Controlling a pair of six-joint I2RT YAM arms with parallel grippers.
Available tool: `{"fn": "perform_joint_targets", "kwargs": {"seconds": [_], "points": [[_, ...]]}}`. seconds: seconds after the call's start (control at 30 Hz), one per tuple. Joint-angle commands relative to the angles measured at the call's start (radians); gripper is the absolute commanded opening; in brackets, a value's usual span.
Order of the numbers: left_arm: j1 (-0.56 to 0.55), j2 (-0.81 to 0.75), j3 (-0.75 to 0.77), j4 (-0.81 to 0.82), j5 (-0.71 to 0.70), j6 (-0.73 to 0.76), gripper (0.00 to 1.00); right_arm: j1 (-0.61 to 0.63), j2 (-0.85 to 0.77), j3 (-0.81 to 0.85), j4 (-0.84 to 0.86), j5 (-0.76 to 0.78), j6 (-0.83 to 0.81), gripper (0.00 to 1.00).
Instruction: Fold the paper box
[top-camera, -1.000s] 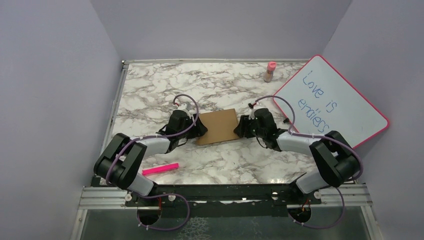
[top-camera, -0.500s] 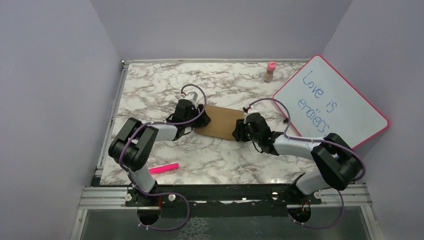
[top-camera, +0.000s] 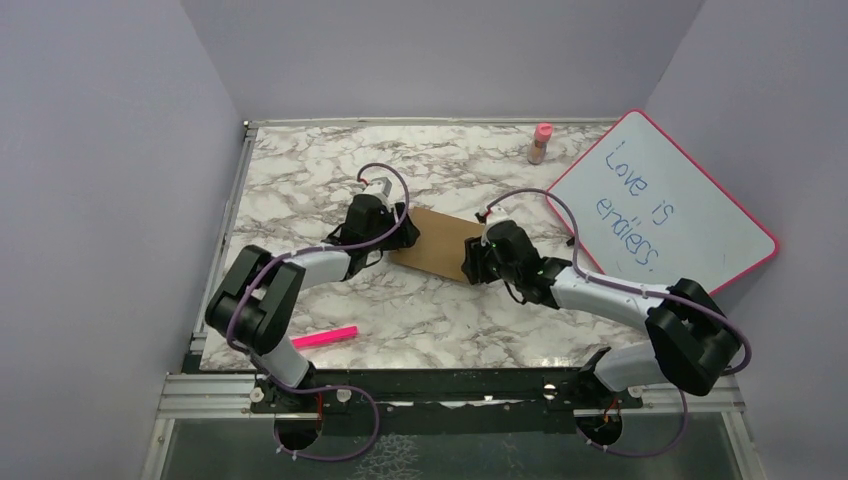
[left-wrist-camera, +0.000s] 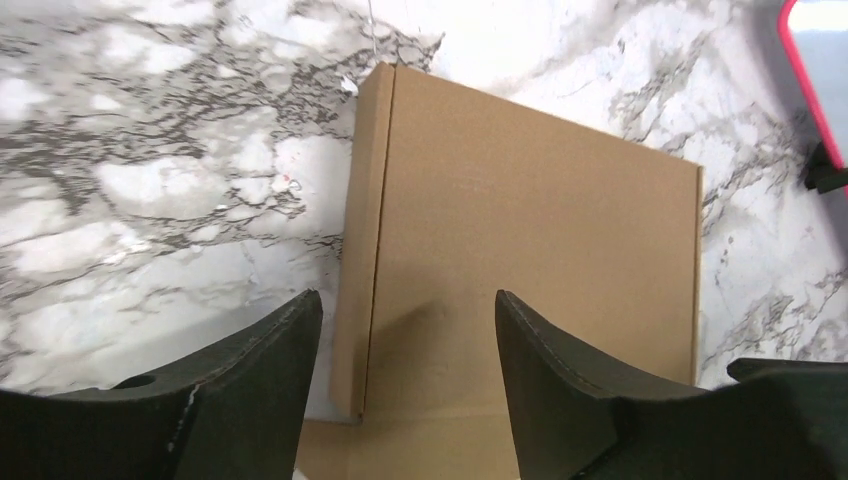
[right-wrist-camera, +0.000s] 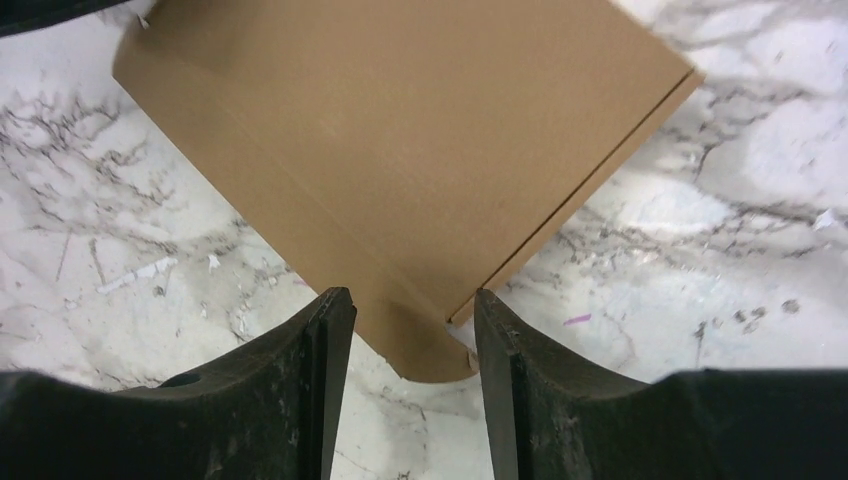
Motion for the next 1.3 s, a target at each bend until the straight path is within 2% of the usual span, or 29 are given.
{"fn": "perform_joint_targets", "kwargs": {"seconds": [0.0, 0.17, 0.33, 0.47, 0.77, 0.97, 1.27], "points": [[0.012, -0.138, -0.059, -0.016, -0.113, -0.031, 0.67, 0.007, -0.025, 0.072, -0.053, 0.05, -0.102, 0.54], [0.012, -0.299, -0.16, -0.017, -0.169, -0.09, 0.72, 0.006, 0.01, 0.15, -0.034, 0.004, -0.17, 0.6], [0.012, -0.382, -0.239, -0.022, -0.093, -0.162, 0.72, -0.015, 0.116, 0.254, -0.023, 0.019, -0.2, 0.67], [0.012, -0.426, -0.309, -0.004, -0.043, -0.217, 0.73, -0.095, 0.19, 0.317, 0.021, -0.11, -0.203, 0.69], [0.012, -0.464, -0.43, 0.073, 0.007, -0.306, 0.73, -0.31, 0.378, 0.432, 0.065, -0.514, -0.171, 0.62], [0.011, -0.417, -0.454, 0.156, 0.049, -0.368, 0.73, -0.377, 0.491, 0.482, 0.085, -0.607, -0.151, 0.59], [0.006, -0.335, -0.45, 0.246, 0.051, -0.423, 0.73, -0.398, 0.579, 0.49, 0.081, -0.762, -0.082, 0.46]]}}
